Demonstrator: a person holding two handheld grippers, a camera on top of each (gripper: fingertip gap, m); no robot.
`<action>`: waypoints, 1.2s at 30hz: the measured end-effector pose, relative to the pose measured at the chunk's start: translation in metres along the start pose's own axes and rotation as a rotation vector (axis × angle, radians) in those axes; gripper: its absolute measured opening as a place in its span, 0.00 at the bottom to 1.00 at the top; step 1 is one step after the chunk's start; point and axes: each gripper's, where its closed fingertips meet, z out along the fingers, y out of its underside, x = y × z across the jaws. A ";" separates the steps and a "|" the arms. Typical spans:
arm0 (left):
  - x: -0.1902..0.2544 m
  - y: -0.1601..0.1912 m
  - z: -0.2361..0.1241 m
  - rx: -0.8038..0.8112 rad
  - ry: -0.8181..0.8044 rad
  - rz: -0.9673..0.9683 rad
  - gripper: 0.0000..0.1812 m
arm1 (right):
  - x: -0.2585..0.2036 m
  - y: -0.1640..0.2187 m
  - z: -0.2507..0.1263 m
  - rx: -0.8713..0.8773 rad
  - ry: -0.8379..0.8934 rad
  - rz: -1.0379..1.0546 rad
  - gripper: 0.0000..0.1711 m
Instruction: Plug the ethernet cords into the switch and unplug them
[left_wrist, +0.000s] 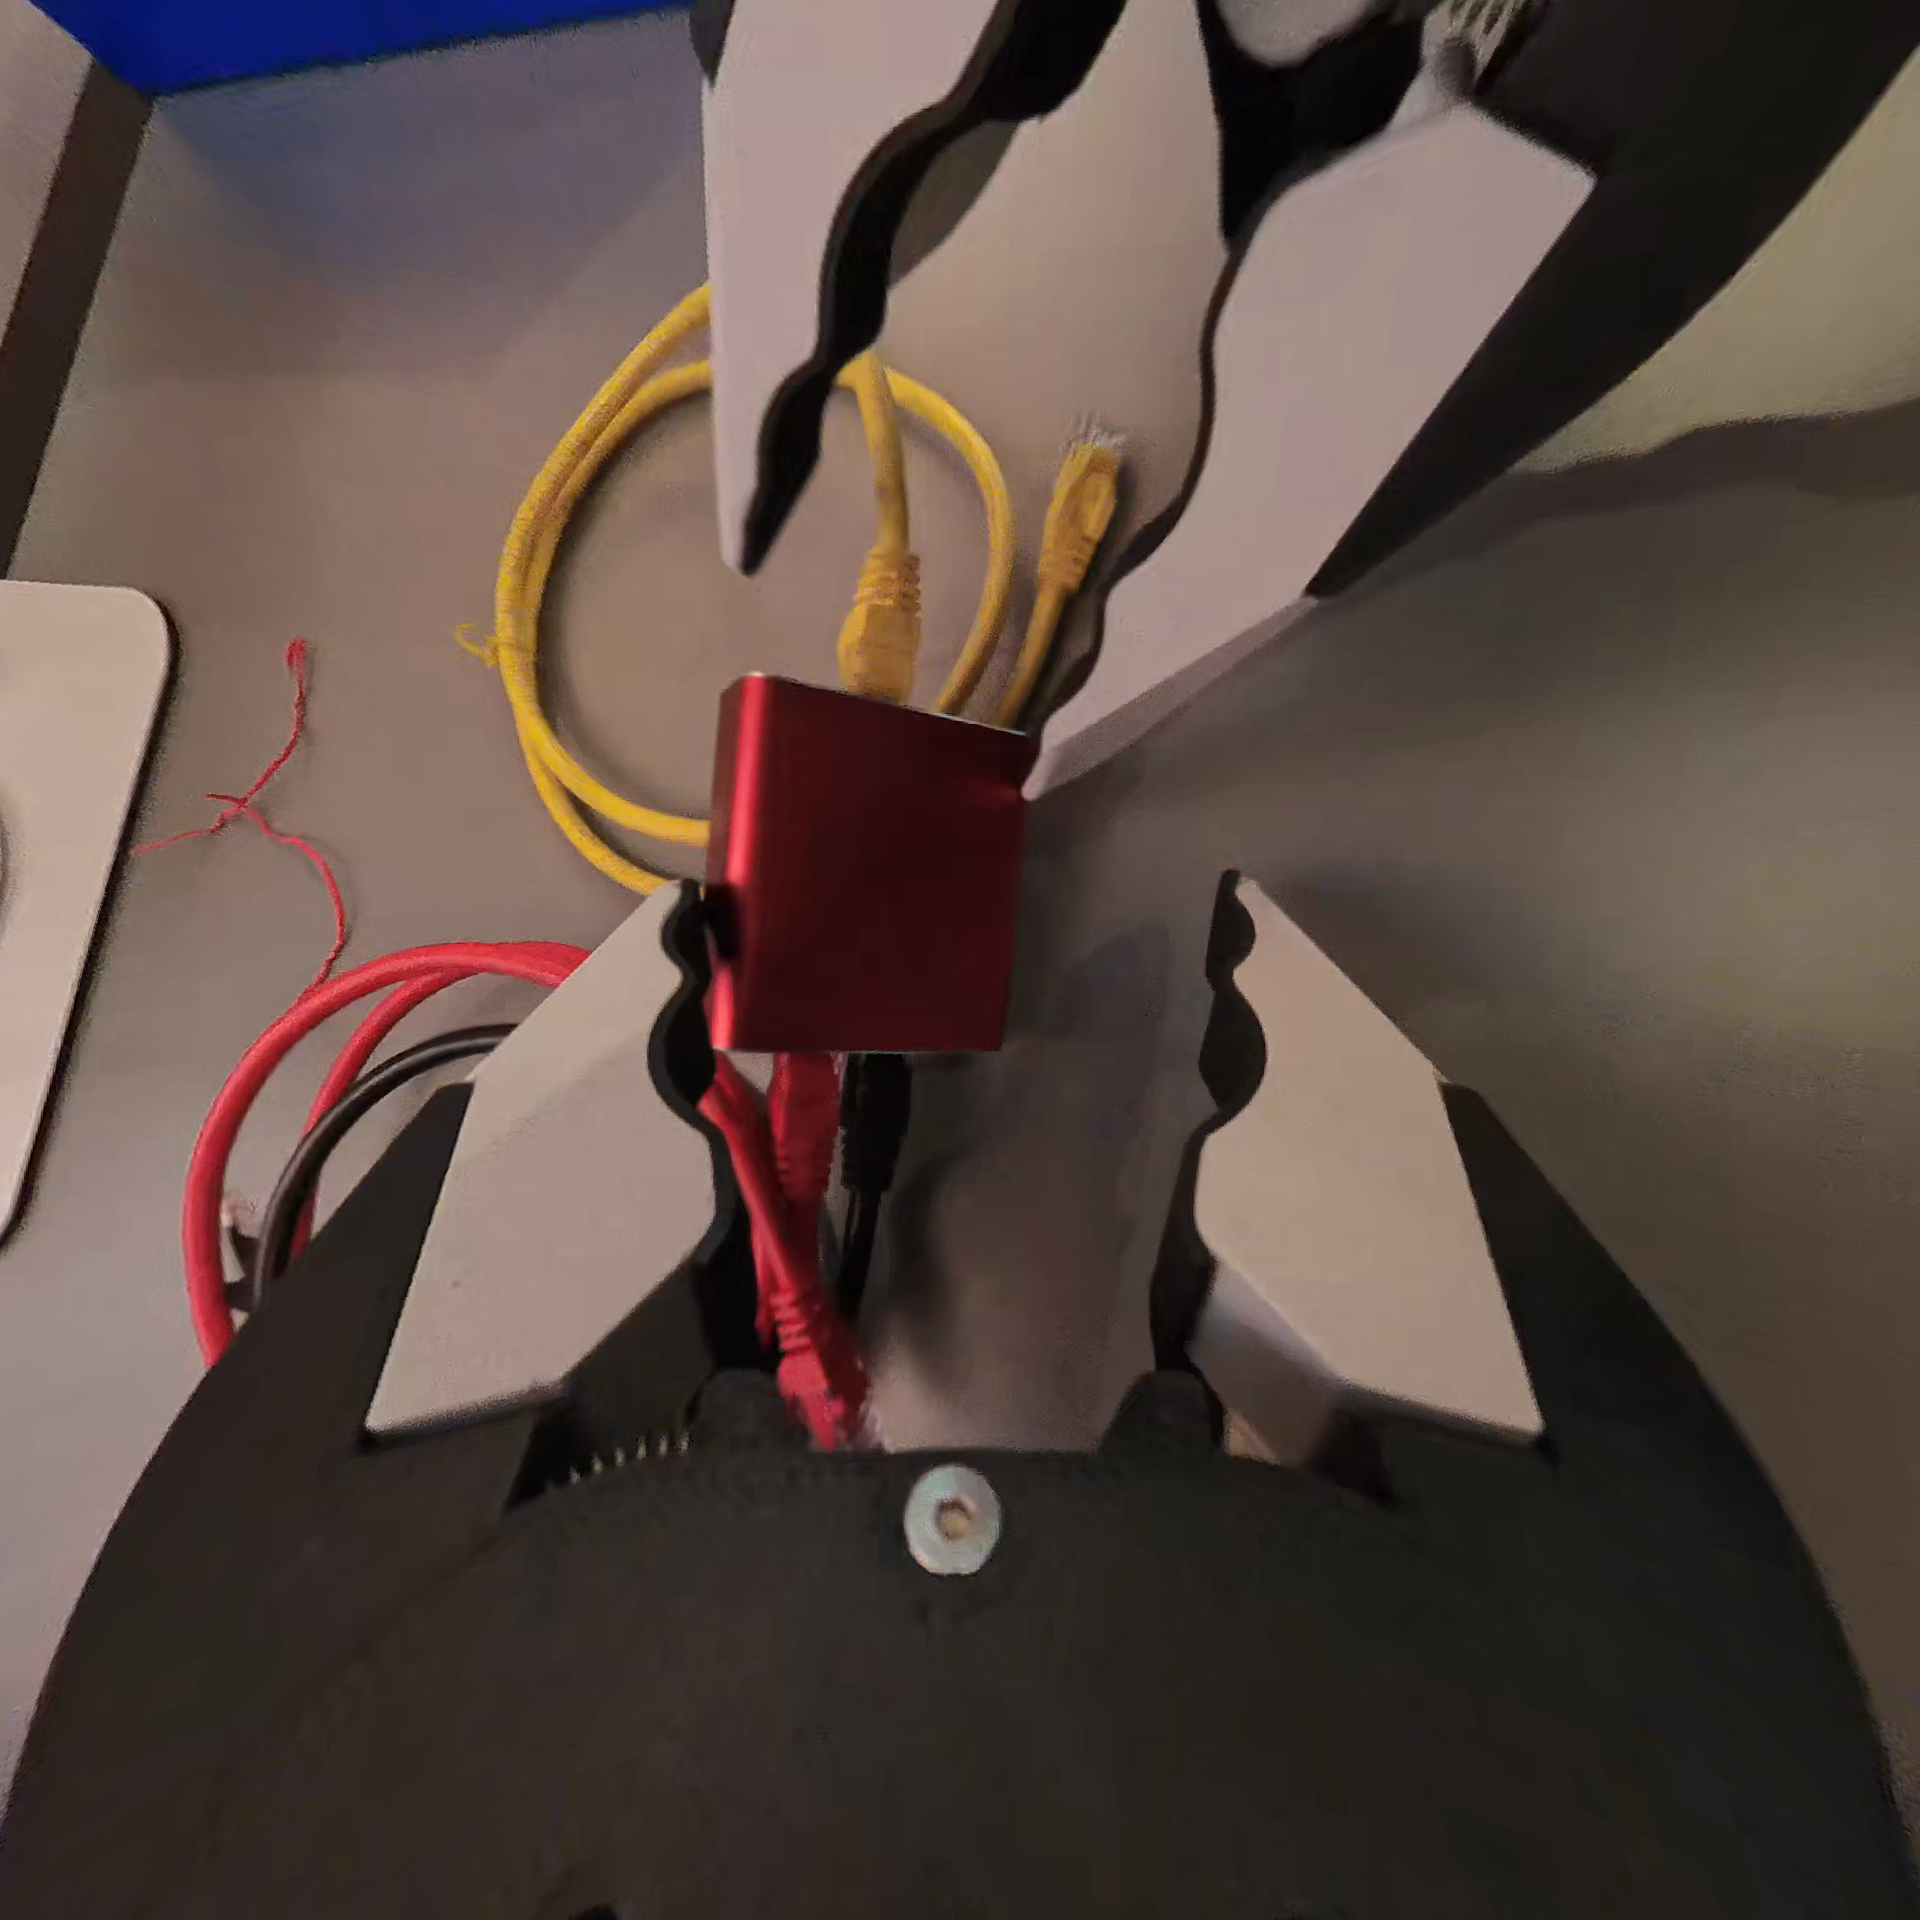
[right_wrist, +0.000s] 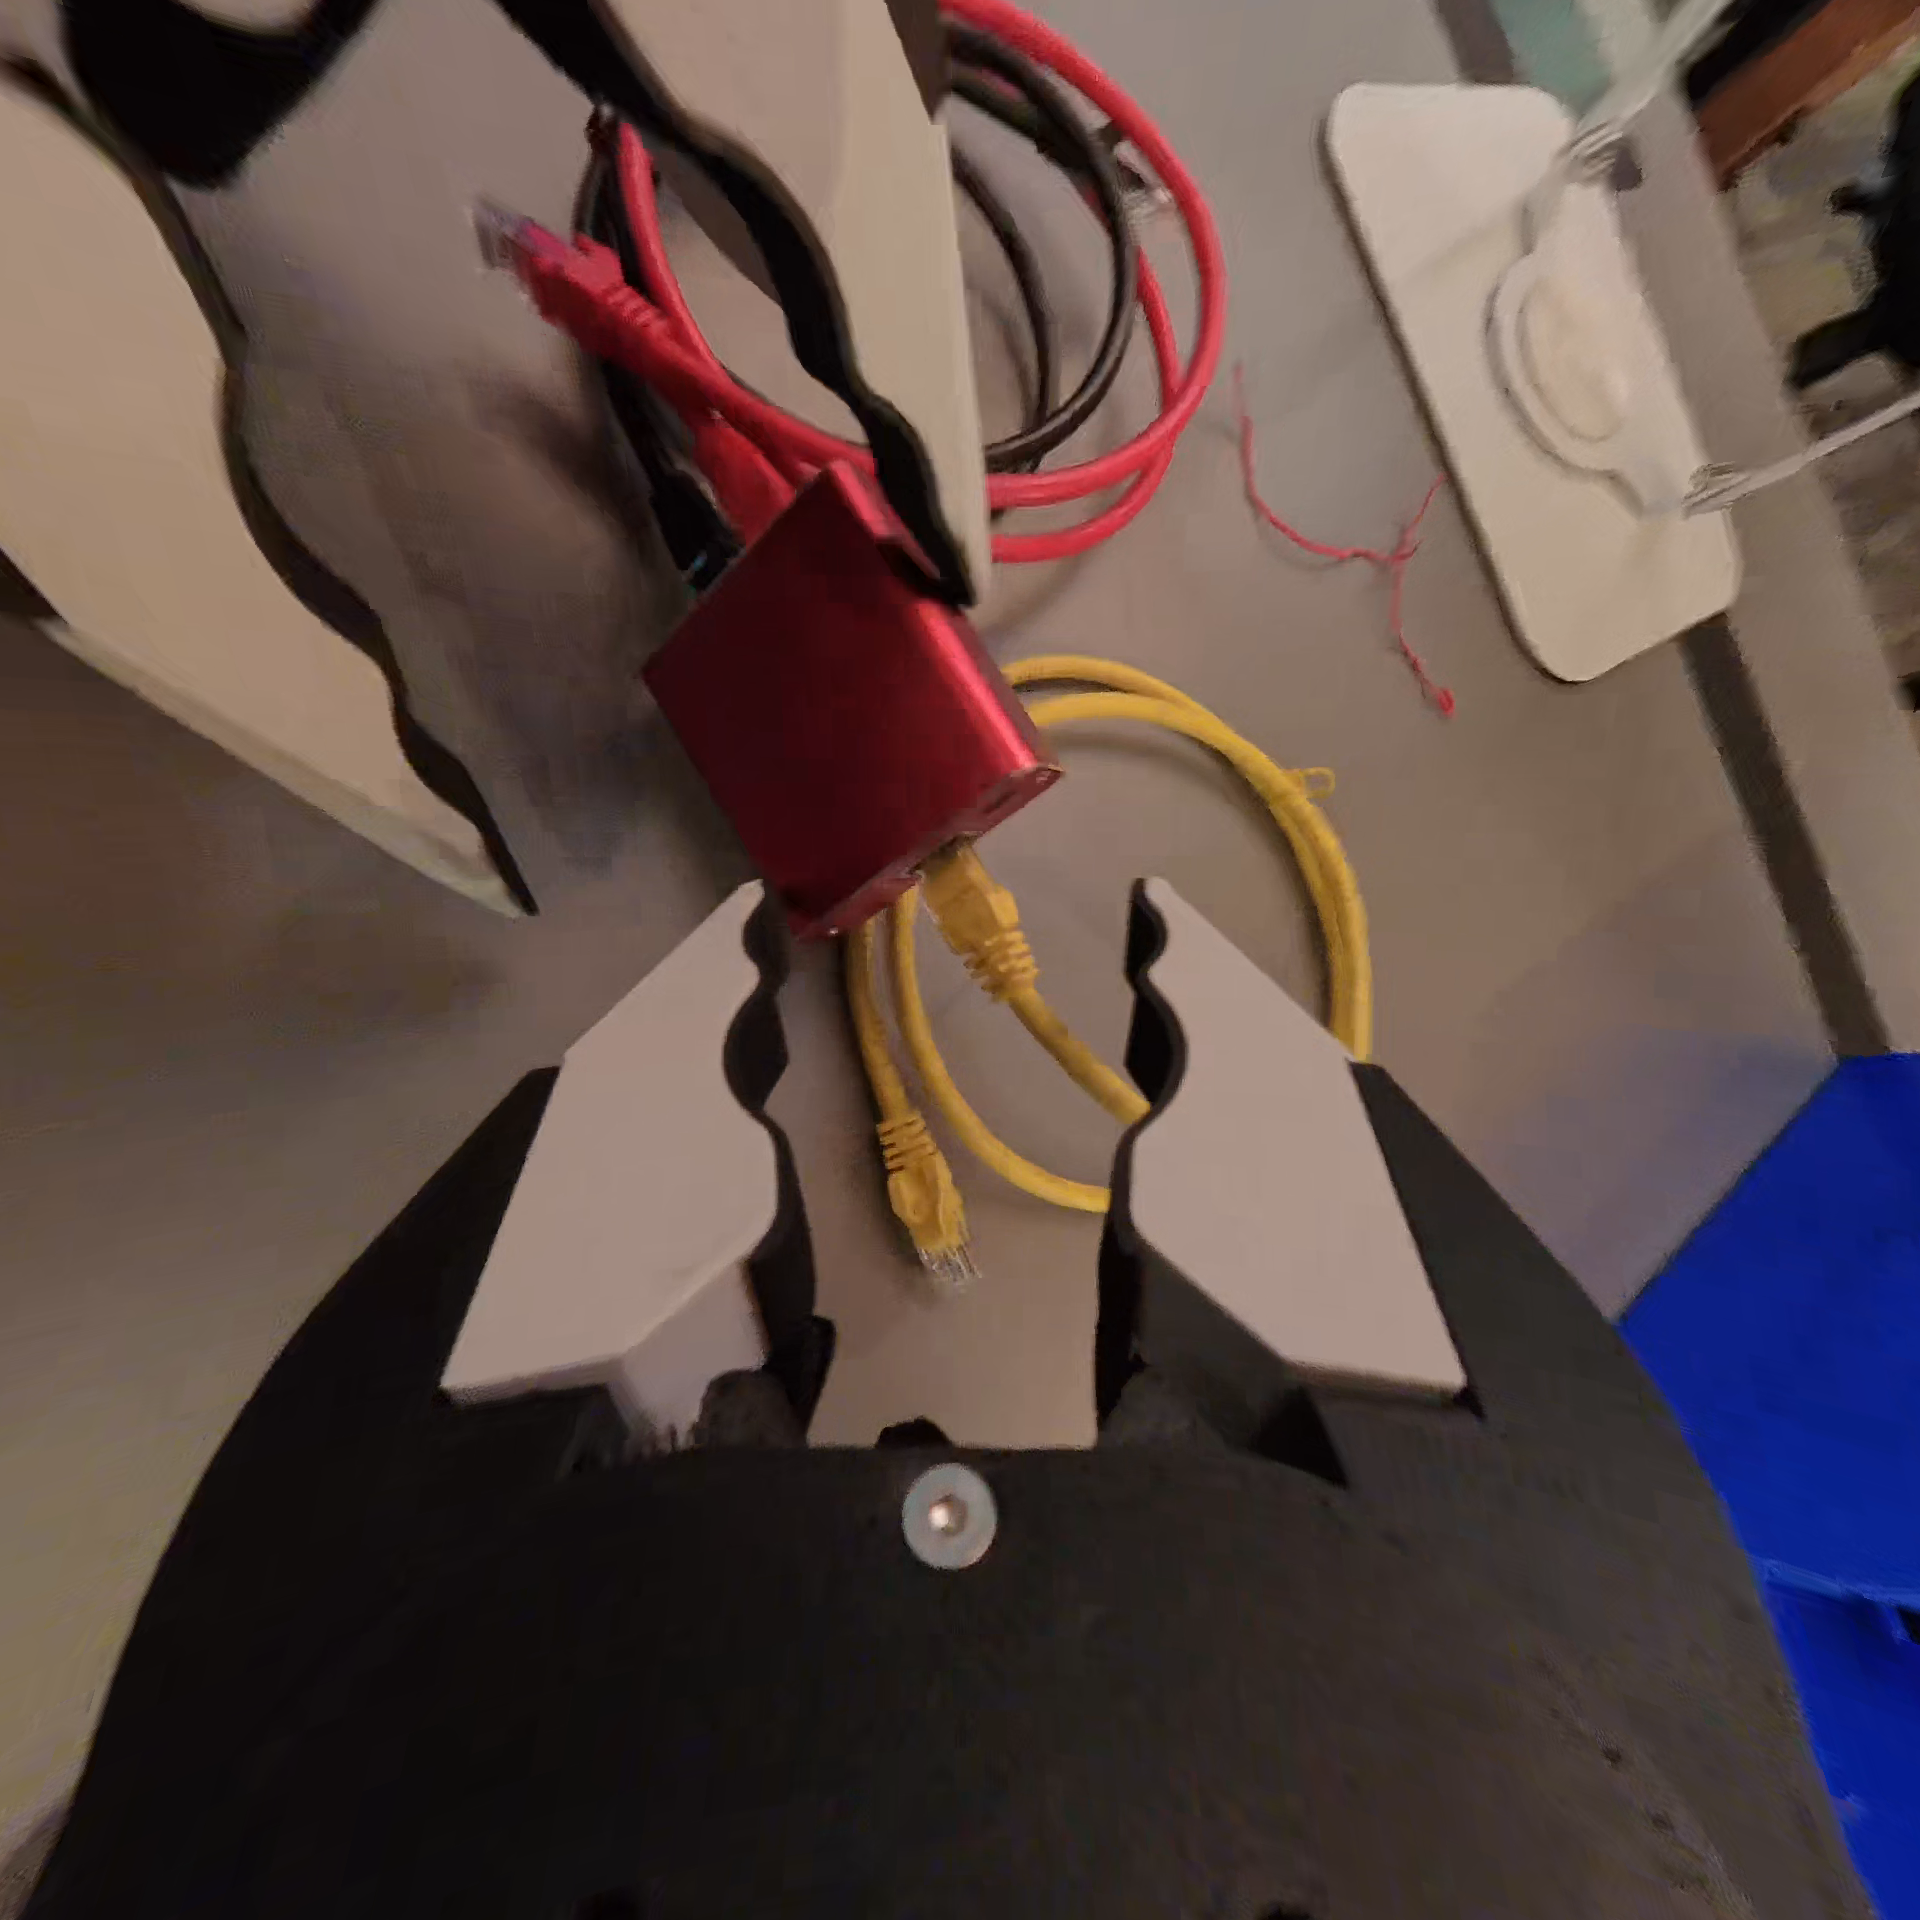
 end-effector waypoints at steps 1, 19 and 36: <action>-0.002 0.001 0.006 -0.012 -0.024 0.000 0.53 | -0.002 0.003 0.003 -0.009 -0.036 0.019 0.31; -0.007 0.020 0.013 -0.116 0.005 0.027 0.39 | -0.029 -0.005 -0.003 0.093 -0.221 0.043 0.00; -0.025 0.002 -0.018 -0.017 -0.313 0.305 0.40 | -0.019 -0.015 -0.012 0.115 -0.190 0.046 0.05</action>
